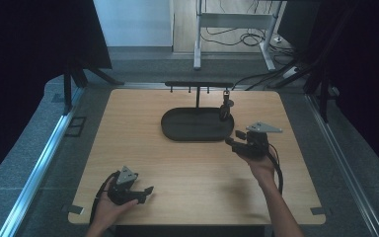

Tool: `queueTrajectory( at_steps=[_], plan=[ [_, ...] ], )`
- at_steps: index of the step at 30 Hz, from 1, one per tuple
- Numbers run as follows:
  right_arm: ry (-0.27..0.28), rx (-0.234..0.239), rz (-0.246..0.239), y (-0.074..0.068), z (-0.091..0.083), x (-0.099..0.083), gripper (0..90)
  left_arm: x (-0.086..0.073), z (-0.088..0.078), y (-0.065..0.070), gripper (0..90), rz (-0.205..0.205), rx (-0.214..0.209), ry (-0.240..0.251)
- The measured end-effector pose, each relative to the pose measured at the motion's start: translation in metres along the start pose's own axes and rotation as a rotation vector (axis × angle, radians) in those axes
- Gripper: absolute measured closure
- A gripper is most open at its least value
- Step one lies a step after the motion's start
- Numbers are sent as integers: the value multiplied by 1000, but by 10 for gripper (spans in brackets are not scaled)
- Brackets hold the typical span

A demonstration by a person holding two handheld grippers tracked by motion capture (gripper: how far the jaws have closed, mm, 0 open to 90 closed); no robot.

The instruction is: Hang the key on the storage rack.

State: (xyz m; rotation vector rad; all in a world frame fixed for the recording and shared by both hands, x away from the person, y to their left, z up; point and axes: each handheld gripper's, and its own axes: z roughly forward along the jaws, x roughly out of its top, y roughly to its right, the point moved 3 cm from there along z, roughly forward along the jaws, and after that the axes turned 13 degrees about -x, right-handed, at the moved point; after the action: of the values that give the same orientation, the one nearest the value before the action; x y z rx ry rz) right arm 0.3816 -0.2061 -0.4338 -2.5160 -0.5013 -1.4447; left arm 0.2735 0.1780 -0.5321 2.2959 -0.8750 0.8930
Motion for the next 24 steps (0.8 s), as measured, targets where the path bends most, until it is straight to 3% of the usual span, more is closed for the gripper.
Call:
queueTrajectory(
  at_steps=[6,13,16,18,24],
  plan=[
    [-8,35,7,1,-15,-30,469,0,1,0,219,-2,1,-2],
    [-40,38,10,6,-24,-61,464,0,1,1,219,-3,1,-4],
    [-57,33,29,9,-26,-83,464,0,2,1,219,0,2,-6],
    [-90,26,3,9,-24,-89,452,0,2,1,219,3,2,-7],
    [-86,-8,2,12,-24,-93,435,1,2,2,219,6,2,-4]
  ],
)
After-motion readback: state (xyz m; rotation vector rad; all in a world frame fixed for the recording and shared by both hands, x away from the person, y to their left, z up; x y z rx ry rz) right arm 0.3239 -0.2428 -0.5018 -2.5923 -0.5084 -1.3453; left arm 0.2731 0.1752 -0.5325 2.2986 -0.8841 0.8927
